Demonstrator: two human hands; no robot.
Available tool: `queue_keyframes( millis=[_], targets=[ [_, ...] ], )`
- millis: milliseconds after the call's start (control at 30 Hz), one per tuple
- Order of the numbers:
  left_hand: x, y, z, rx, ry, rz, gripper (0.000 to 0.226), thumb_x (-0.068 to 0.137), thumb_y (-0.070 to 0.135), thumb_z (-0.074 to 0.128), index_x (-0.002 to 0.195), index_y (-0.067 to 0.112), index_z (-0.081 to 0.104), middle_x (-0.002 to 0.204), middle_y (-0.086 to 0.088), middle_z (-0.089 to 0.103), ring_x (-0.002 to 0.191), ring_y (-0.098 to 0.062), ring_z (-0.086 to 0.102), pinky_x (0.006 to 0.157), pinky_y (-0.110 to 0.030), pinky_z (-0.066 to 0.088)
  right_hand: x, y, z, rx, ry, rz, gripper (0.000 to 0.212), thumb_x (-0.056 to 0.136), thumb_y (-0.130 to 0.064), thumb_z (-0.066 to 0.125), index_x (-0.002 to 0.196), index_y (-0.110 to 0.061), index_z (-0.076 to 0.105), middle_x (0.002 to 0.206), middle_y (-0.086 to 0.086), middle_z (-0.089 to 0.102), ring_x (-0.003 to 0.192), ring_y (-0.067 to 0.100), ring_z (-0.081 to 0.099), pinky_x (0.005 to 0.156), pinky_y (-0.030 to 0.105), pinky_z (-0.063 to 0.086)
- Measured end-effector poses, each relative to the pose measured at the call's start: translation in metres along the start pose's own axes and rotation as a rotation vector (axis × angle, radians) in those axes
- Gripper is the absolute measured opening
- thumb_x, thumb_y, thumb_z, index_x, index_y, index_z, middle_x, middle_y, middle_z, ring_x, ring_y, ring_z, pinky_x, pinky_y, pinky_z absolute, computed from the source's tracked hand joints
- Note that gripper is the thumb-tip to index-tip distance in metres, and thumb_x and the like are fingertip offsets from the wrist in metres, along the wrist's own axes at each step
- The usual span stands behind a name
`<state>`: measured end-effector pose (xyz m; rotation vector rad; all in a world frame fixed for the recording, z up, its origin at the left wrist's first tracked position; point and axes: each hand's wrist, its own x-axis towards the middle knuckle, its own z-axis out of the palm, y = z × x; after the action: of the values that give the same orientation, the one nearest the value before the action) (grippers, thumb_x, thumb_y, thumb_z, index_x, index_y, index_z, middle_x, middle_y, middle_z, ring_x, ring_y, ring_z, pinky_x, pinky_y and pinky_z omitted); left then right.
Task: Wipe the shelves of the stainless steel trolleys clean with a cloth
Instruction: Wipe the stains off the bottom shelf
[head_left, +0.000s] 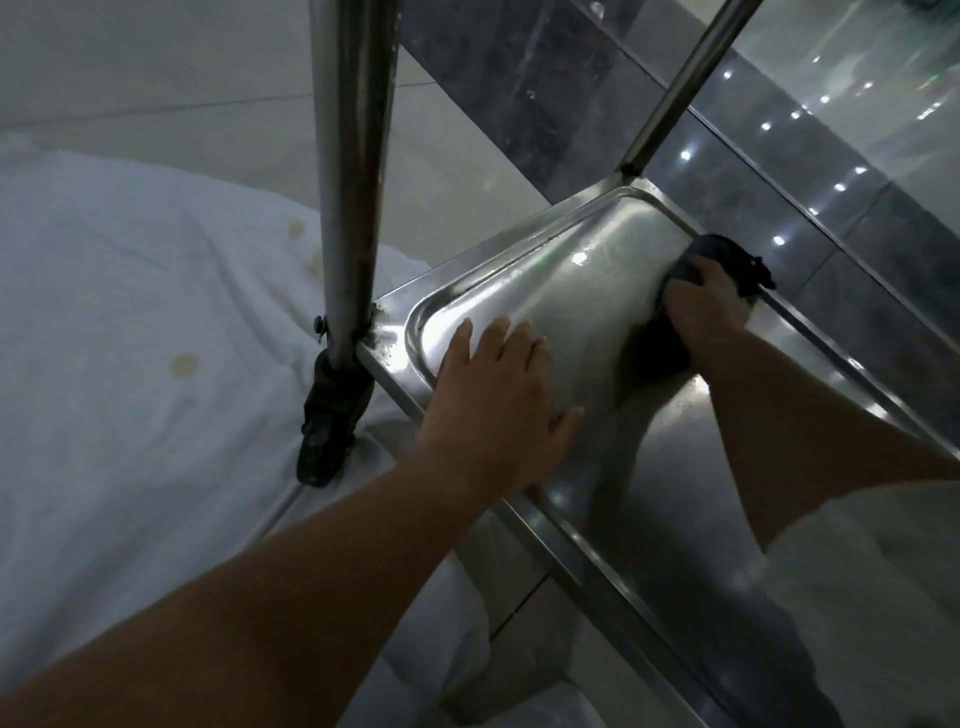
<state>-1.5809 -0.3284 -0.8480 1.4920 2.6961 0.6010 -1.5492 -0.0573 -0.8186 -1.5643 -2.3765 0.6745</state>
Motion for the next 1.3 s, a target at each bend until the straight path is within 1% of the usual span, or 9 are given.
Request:
queue_keyframes(
  millis=[233,367,500,733,833,933,1067,1167,1300],
  targets=[
    [0.000,-0.001,-0.005,-0.043,0.035,0.011,0.063,0.092,0.057,0.034,0.136,0.013,0.044,0.142,-0.010,0.047,0.136,-0.027,0.034,0.116,-0.048,0.019,-0.072,-0.040,0.038,-0.003,-0.186,-0.606,0.063,0.075,-0.034,0.045,0.138,-0.033,0.042,0.152,-0.005,0.033,0.140,0.022,0.026,0.114,0.043,0.022],
    [0.001,0.000,-0.007,0.006,-0.040,0.065,0.066,0.092,0.061,0.026,0.148,0.026,0.027,0.150,-0.006,0.037,0.141,-0.028,0.026,0.115,-0.051,0.015,-0.091,0.056,-0.008,-0.020,-0.033,-0.425,0.064,0.076,-0.036,0.046,0.140,-0.033,0.041,0.152,-0.003,0.034,0.140,0.022,0.027,0.112,0.053,0.025],
    [0.004,-0.001,-0.008,0.045,-0.149,0.103,0.064,0.091,0.063,0.031,0.146,0.030,0.032,0.157,-0.003,0.025,0.146,-0.027,0.014,0.117,-0.052,0.007,-0.133,0.166,-0.069,-0.005,0.133,-0.133,0.068,0.073,-0.036,0.048,0.141,-0.026,0.043,0.151,0.007,0.035,0.139,0.029,0.031,0.112,0.055,0.026],
    [0.004,0.027,-0.007,0.148,-0.216,0.272,0.045,0.100,0.037,0.031,0.143,0.025,0.039,0.154,-0.002,0.033,0.142,-0.025,0.027,0.111,-0.052,0.025,-0.236,0.267,-0.122,-0.084,0.413,0.399,0.072,0.072,-0.041,0.041,0.139,-0.016,0.043,0.141,0.020,0.044,0.127,0.043,0.040,0.107,0.051,0.031],
    [-0.014,0.071,0.005,0.151,-0.288,0.284,0.053,0.099,0.042,0.031,0.147,0.021,0.029,0.158,-0.003,0.022,0.145,-0.024,0.016,0.112,-0.063,0.014,-0.266,0.245,-0.107,-0.173,0.393,0.326,0.063,0.081,-0.045,0.045,0.139,-0.020,0.042,0.148,0.013,0.038,0.132,0.039,0.035,0.112,0.048,0.028],
    [-0.035,0.120,0.016,0.125,-0.307,0.326,0.064,0.095,0.055,0.029,0.148,0.020,0.026,0.159,-0.005,0.017,0.146,-0.025,0.013,0.110,-0.066,0.009,-0.290,0.208,-0.087,-0.115,0.249,-0.007,0.054,0.086,-0.027,0.061,0.137,-0.019,0.048,0.151,0.011,0.035,0.137,0.036,0.031,0.115,0.047,0.023],
    [-0.058,0.178,0.029,0.168,-0.361,0.436,0.070,0.096,0.056,0.026,0.150,0.012,0.022,0.160,-0.011,0.015,0.146,-0.028,0.013,0.114,-0.057,0.015,-0.317,0.196,-0.091,-0.043,0.039,-0.408,0.053,0.081,-0.021,0.056,0.134,-0.014,0.052,0.147,0.010,0.040,0.137,0.011,0.024,0.115,0.036,0.019],
    [-0.071,0.188,0.036,0.156,-0.295,0.402,0.072,0.094,0.055,0.022,0.149,0.009,0.025,0.158,-0.015,0.017,0.145,-0.030,0.014,0.115,-0.056,0.011,-0.329,0.239,-0.116,-0.033,-0.017,-0.285,0.057,0.084,-0.015,0.058,0.139,-0.020,0.045,0.153,0.002,0.032,0.144,0.018,0.016,0.117,0.037,0.018],
    [-0.075,0.183,0.042,0.146,-0.238,0.426,0.089,0.079,0.064,0.012,0.147,0.010,0.029,0.157,-0.016,0.022,0.146,-0.029,0.013,0.113,-0.055,0.007,-0.363,0.318,-0.149,-0.022,0.191,0.042,0.059,0.085,-0.018,0.058,0.141,-0.027,0.042,0.155,0.002,0.028,0.142,0.027,0.023,0.115,0.047,0.023]
  ],
)
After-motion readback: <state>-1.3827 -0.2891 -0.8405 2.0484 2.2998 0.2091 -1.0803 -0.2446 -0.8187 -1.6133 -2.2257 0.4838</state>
